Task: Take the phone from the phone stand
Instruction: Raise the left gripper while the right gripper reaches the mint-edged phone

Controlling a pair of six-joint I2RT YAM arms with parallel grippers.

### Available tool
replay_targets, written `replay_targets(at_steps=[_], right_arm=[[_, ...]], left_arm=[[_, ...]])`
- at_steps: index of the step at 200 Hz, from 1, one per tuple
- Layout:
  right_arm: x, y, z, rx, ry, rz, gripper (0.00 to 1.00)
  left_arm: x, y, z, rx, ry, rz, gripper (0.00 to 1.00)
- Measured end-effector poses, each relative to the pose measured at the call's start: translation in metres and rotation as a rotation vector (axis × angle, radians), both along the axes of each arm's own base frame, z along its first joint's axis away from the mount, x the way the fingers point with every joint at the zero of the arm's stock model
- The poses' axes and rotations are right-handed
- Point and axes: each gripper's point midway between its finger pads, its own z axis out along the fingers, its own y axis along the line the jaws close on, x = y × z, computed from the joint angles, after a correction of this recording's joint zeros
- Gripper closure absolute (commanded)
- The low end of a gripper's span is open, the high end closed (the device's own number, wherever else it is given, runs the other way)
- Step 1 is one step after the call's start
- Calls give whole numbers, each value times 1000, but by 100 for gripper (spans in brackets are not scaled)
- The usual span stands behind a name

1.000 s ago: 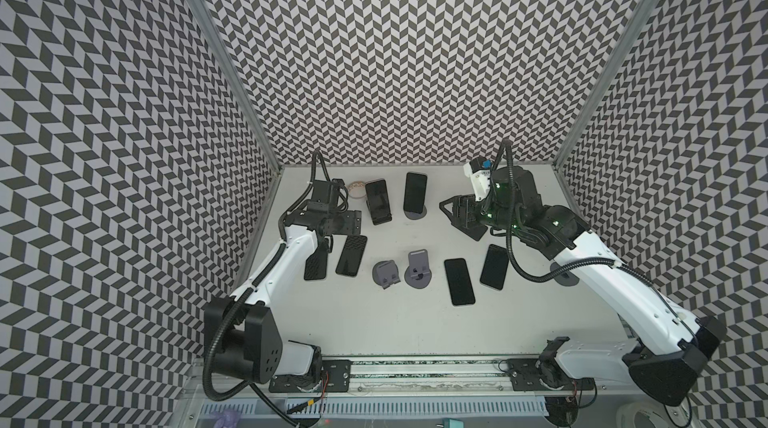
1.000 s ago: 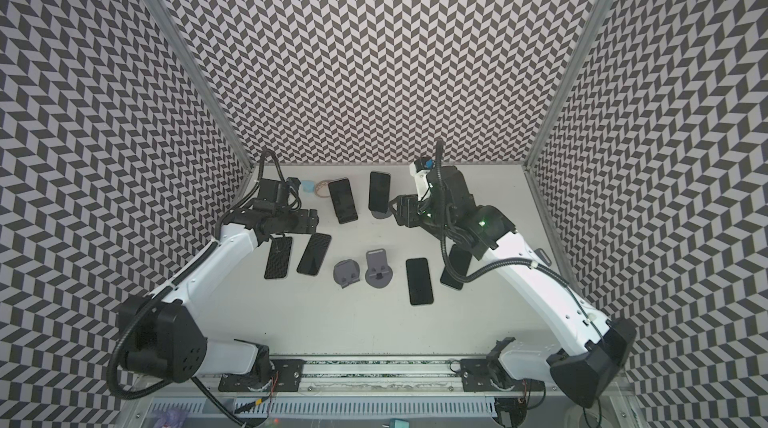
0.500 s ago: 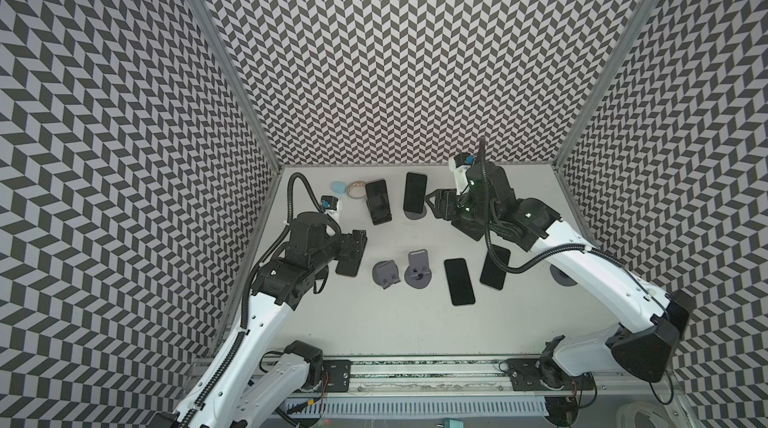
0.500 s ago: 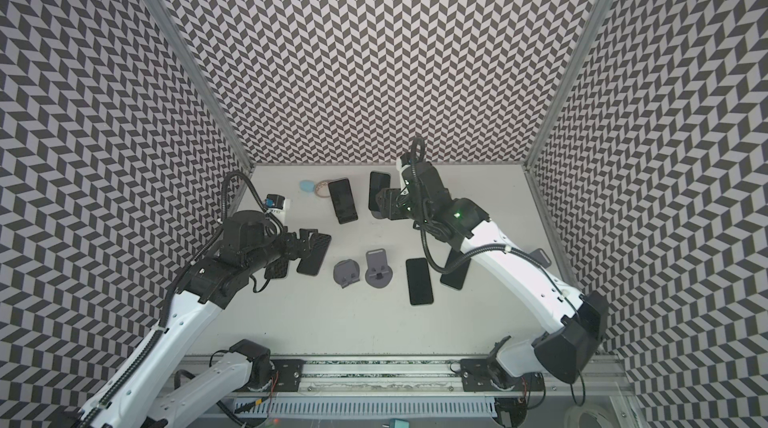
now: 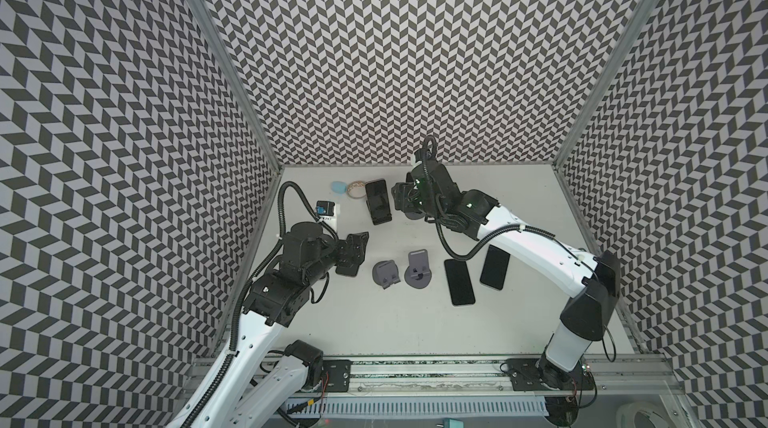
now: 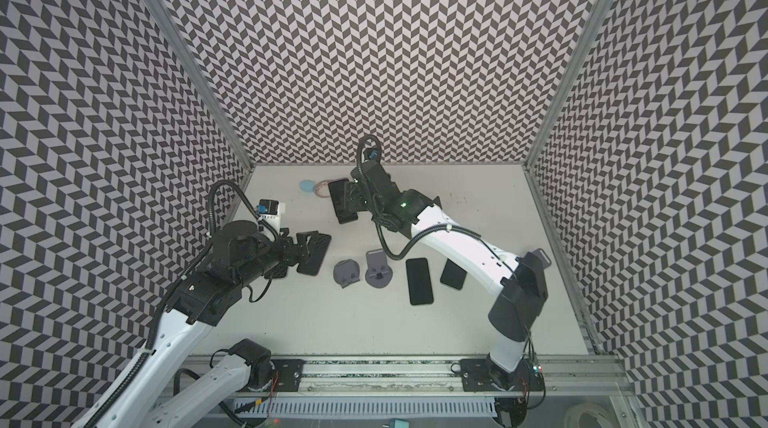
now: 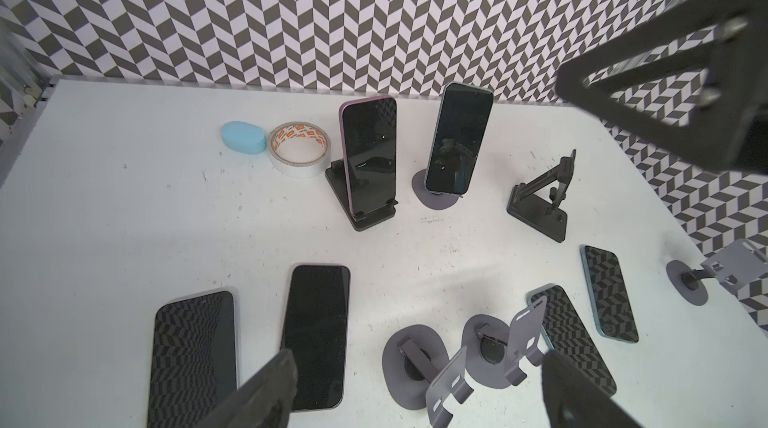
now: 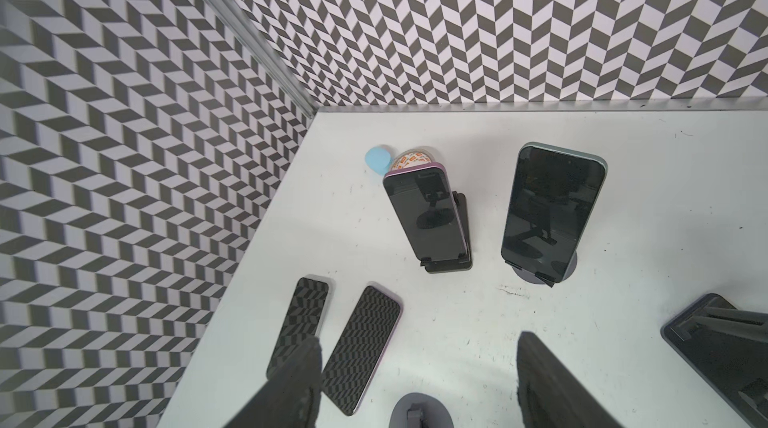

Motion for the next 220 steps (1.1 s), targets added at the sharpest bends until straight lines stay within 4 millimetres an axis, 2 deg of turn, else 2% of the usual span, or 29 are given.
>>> replay_targets(at_steps=[53,105,121,148,169,220], right_arm=[[21,0,-37,-63,23,-93,21],[53,-8,-50,-54,37,-170,18],[71,-16,-52,-37,41,-207,17],[89,-30,-61,-35,56,-251,16],[95,-36,-72,-44,70,-274,15],[99,-33,-85,-54,83,-281,14]], left_arm=[[-9,-5,-8,-53,3,-25,7],[-13,-16,-2,-95,-17,-79,6],[-13,-18,-7,-99,-13,-91,6],[-13,-23,-21,-102,9,-113,6],[-15,-26,-30,-104,31,-131,6],[-17,-30,-33,-126,17,-157,5]])
